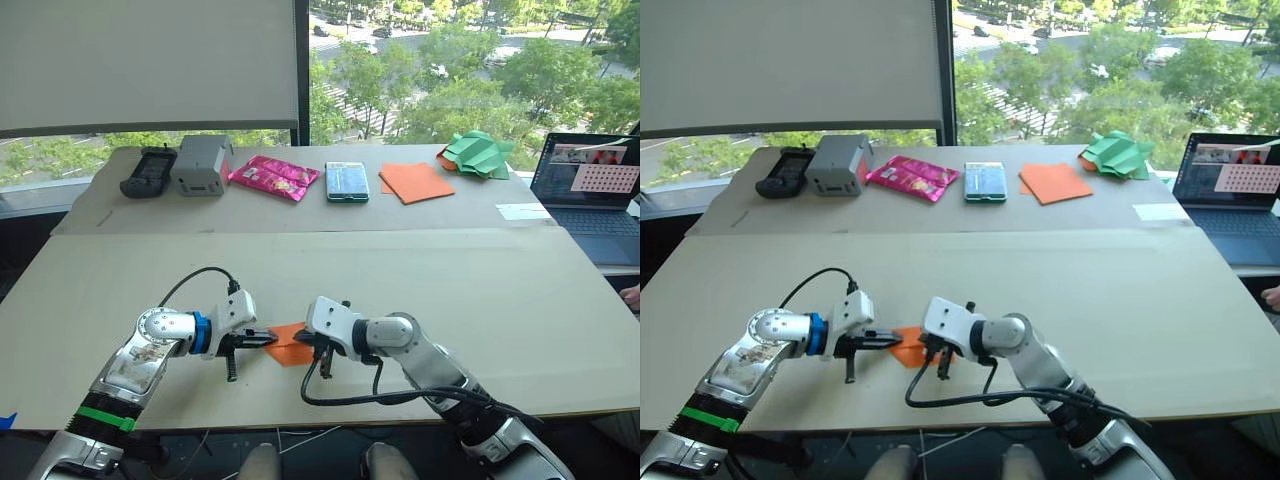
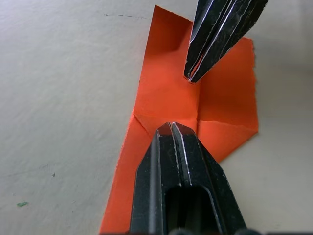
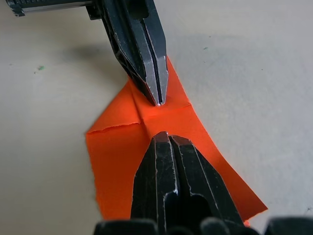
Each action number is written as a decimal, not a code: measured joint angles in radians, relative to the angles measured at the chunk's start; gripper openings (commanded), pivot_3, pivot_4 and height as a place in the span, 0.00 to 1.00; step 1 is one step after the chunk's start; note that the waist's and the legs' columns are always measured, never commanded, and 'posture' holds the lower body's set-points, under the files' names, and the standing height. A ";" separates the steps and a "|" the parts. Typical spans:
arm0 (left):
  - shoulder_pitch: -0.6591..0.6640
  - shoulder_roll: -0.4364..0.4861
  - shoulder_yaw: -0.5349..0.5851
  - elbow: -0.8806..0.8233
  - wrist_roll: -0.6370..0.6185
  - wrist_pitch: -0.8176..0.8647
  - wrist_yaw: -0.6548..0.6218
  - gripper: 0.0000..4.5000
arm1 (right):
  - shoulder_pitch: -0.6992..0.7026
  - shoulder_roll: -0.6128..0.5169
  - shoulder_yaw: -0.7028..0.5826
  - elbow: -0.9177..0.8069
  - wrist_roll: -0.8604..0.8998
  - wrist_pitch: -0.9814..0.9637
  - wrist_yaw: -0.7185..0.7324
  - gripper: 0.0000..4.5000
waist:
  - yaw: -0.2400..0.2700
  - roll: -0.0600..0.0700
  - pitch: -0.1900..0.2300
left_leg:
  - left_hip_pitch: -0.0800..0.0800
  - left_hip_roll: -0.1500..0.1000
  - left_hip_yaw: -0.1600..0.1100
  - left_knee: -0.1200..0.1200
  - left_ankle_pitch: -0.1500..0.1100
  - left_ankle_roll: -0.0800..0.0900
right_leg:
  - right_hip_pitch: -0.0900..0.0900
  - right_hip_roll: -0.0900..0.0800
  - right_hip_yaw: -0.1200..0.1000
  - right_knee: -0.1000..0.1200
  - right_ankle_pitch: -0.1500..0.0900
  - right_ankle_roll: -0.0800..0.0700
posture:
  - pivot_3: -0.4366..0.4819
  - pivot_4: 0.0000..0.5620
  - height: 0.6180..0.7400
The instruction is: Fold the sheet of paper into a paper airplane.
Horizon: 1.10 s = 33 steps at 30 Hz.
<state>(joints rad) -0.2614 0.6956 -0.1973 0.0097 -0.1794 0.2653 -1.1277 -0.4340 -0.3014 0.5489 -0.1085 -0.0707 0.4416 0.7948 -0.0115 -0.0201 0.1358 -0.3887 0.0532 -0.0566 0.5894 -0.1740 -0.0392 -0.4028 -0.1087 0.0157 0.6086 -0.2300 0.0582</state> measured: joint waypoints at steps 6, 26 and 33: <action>0.006 -0.003 -0.013 -0.029 0.017 0.003 0.019 0.00 | -0.002 -0.003 0.022 0.010 -0.025 0.001 0.007 0.01 | 0.000 0.000 0.000 | 0.000 0.000 0.000 0.000 0.000 0.000 | 0.000 0.000 0.000 0.000 0.000 0.000 | 0.48 0.27 0.72; 0.006 -0.012 -0.045 -0.034 0.039 -0.001 0.031 0.00 | -0.026 -0.016 0.043 0.015 -0.042 0.076 0.023 0.01 | 0.001 0.007 -0.011 | 0.001 0.000 0.000 0.001 -0.003 -0.005 | 0.001 0.000 0.000 0.000 -0.001 0.000 | 0.48 0.27 0.72; 0.006 -0.008 -0.052 -0.034 0.040 -0.003 0.031 0.00 | -0.015 -0.033 0.039 -0.006 -0.042 0.094 0.013 0.01 | 0.003 0.008 -0.014 | 0.001 0.000 0.000 0.001 -0.003 -0.005 | 0.001 -0.001 0.000 -0.001 -0.001 0.000 | 0.48 0.27 0.72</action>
<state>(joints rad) -0.2557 0.6872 -0.2488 -0.0239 -0.1397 0.2622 -1.0967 -0.4495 -0.3346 0.5882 -0.1143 -0.1127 0.5358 0.8076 -0.0084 -0.0117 0.1215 -0.3873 0.0529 -0.0565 0.5901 -0.1771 -0.0442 -0.4016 -0.1093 0.0156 0.6079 -0.2306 0.0580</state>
